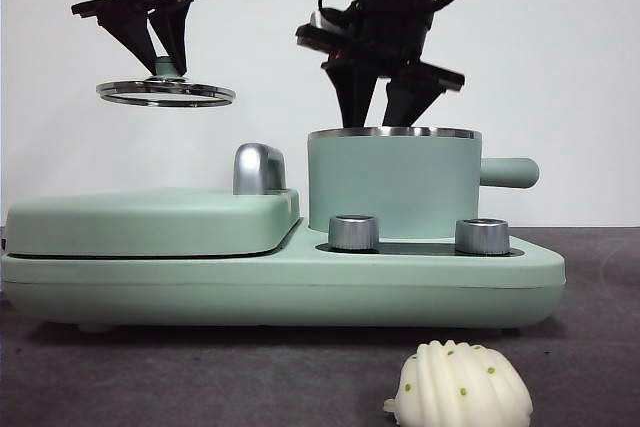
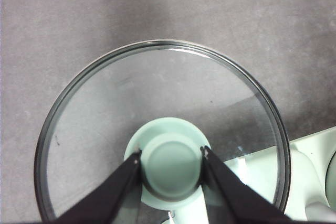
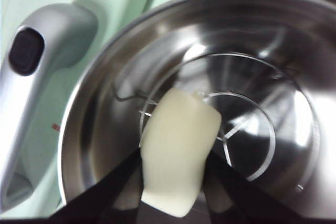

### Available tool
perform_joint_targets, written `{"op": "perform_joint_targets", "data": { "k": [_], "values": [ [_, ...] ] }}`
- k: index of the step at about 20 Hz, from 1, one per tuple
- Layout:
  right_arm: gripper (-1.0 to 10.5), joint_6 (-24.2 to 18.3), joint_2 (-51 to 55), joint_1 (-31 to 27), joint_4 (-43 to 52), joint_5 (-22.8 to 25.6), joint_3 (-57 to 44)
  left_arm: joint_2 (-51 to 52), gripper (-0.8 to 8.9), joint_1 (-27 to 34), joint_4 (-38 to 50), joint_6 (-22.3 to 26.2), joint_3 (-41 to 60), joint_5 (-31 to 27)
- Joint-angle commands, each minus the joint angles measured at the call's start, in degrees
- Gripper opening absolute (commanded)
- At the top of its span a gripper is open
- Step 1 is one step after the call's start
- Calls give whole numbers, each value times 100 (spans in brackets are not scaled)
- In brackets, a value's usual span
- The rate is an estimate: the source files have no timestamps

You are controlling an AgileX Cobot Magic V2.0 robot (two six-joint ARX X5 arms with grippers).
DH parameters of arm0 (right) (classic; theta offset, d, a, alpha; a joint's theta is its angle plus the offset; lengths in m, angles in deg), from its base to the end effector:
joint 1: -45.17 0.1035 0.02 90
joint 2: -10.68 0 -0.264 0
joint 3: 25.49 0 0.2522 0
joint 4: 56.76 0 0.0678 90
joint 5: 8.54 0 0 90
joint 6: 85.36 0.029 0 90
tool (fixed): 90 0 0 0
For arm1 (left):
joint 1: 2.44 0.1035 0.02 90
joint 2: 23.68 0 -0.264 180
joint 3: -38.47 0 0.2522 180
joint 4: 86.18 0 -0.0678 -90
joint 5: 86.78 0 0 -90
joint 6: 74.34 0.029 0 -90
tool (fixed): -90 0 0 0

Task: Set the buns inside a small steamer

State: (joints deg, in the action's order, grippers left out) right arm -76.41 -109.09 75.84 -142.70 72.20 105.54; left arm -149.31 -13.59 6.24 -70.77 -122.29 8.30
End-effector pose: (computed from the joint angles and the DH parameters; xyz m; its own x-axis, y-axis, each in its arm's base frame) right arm 0.3622 0.2202 0.2889 0.1422 0.2714 -0.9519 -0.4044 0.8937 0.1944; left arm 0.4302 -0.0874 0.3865 0.5785 -0.2043 -0.7897 0.2935 0.9554 -0.0321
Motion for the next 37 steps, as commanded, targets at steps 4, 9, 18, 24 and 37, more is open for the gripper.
{"op": "perform_joint_targets", "data": {
  "k": [4,9,18,24,37],
  "values": [
    [307,-105,-234,-7,66,-83,170,59,56,-4,98,-26,-254,33],
    [447,-105,-173,-55,-4,-81,422,59,56,-4,94,-24,-254,33],
    [447,-103,546,26,-935,251,1631,59,56,-9,63,-24,-254,33],
    [447,101,2671,426,-933,378,-743,59,56,-11,57,-79,-254,50],
    [447,1880,4776,2623,1320,909,-5702,59,55,-98,39,-133,-254,50]
  ]
}}
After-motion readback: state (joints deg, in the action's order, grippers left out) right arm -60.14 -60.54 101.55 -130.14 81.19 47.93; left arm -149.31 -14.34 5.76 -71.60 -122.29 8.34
